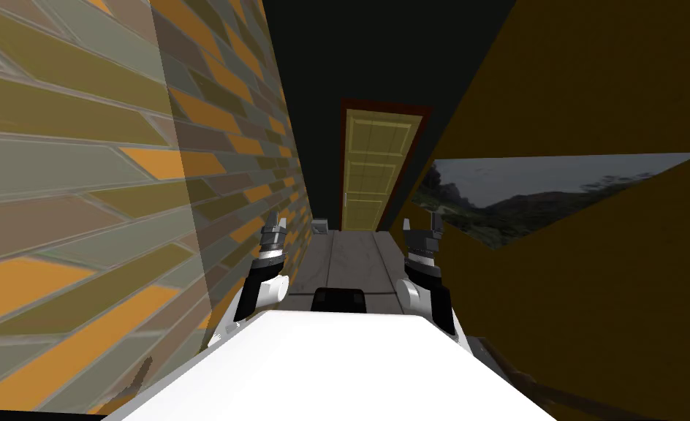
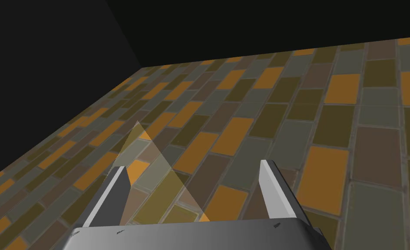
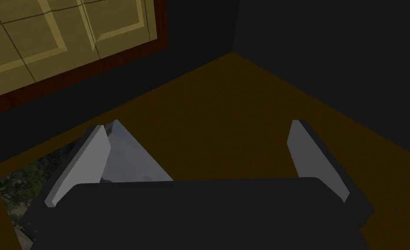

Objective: Pull the door open

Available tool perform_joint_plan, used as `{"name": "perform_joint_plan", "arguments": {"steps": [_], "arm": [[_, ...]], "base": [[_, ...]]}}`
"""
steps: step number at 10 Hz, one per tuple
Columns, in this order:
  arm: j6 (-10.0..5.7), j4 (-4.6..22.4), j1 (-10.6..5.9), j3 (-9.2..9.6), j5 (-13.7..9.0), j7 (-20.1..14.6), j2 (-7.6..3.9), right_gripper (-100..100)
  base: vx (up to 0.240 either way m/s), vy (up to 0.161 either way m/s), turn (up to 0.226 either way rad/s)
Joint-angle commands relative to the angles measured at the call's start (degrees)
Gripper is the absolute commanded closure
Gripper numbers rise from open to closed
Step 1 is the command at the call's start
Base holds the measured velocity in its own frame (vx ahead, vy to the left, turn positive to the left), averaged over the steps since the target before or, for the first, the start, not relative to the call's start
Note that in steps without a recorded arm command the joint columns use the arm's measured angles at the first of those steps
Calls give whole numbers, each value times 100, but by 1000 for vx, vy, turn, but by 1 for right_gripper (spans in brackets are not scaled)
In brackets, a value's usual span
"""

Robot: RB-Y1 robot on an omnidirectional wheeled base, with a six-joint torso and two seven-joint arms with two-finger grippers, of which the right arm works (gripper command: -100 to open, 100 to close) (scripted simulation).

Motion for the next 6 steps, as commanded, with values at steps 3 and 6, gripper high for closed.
{"name": "perform_joint_plan", "arguments": {"steps": [3,6], "arm": [[-116,427,-130,-84,-188,-305,-107,-100],[-218,808,-245,-159,-354,-576,-186,-100]], "base": [[84,7,146],[103,0,136]]}}
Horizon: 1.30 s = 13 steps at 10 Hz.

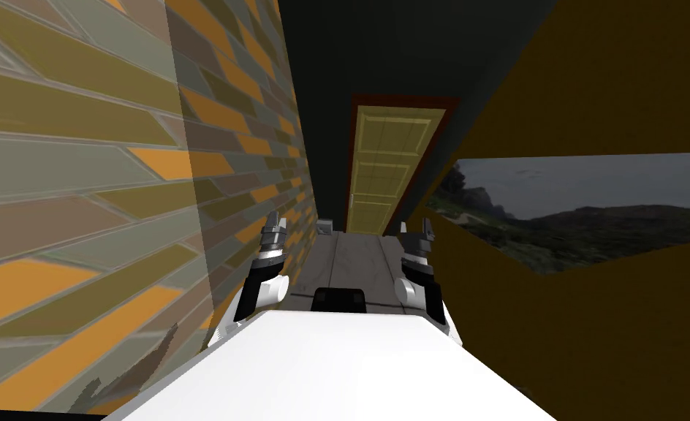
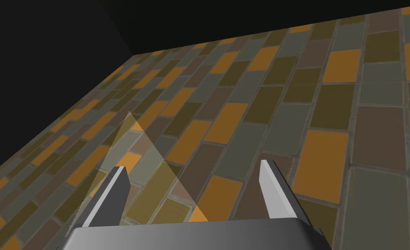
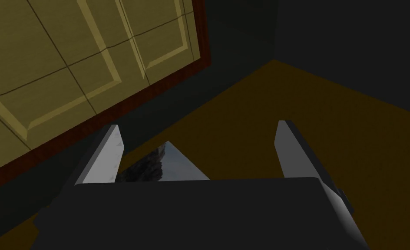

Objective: Pull the door open

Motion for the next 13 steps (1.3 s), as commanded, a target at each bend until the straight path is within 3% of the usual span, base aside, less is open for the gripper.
{"name": "perform_joint_plan", "arguments": {"steps": [1,13], "arm": [[-50,269,-99,-70,-132,-213,-60,-100],[-524,2018,-629,-414,-899,-1460,-327,-100]], "base": [[97,1,164],[93,-11,163]]}}
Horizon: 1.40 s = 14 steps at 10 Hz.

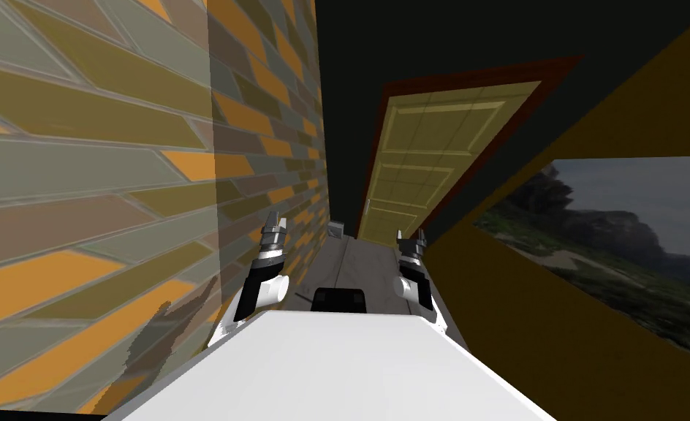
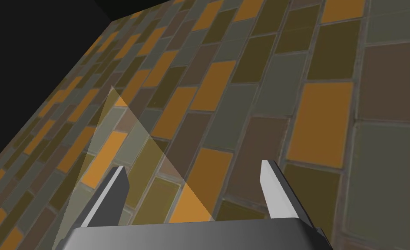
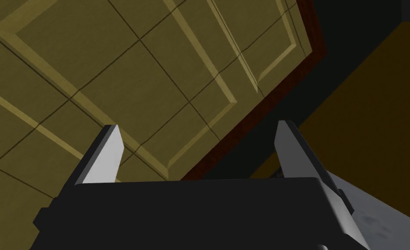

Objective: Pull the door open

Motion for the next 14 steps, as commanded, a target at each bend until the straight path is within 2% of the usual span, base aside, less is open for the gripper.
{"name": "perform_joint_plan", "arguments": {"steps": [1,8,9,13,14], "arm": [[-41,217,-70,-49,-117,-189,-19,-100],[-373,1438,-443,-291,-656,-1066,-162,-100],[-373,1447,-443,-291,-656,-1066,-162,-100],[-568,2116,-661,-433,-972,-1579,-237,-100],[-568,2167,-661,-433,-972,-1579,-237,-100]], "base": [[97,-9,175],[97,-30,185],[56,-25,55],[78,-31,183],[60,-27,59]]}}
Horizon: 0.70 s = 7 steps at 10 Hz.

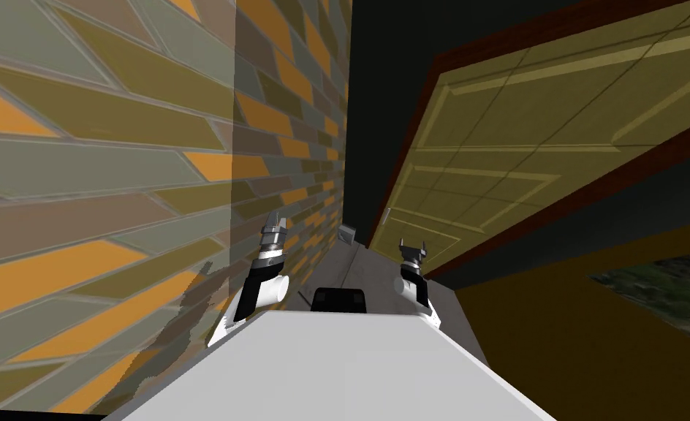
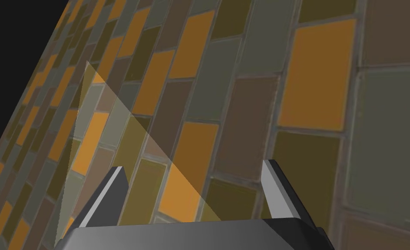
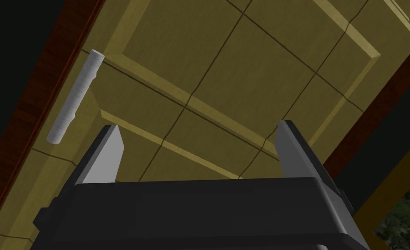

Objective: Pull the door open

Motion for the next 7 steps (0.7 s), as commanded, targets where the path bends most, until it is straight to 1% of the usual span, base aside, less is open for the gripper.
{"name": "perform_joint_plan", "arguments": {"steps": [1,3,4,5,7], "arm": [[-90,280,-79,-34,-88,-158,-22,-100],[-188,640,-189,-105,-246,-415,-58,-100],[-188,640,-189,-105,-246,-415,-58,-100],[-236,817,-242,-140,-323,-540,-75,-100],[-330,1166,-348,-208,-476,-790,-107,-100]], "base": [[51,-22,106],[84,-42,193],[52,-32,63],[40,-16,127],[73,-37,212]]}}
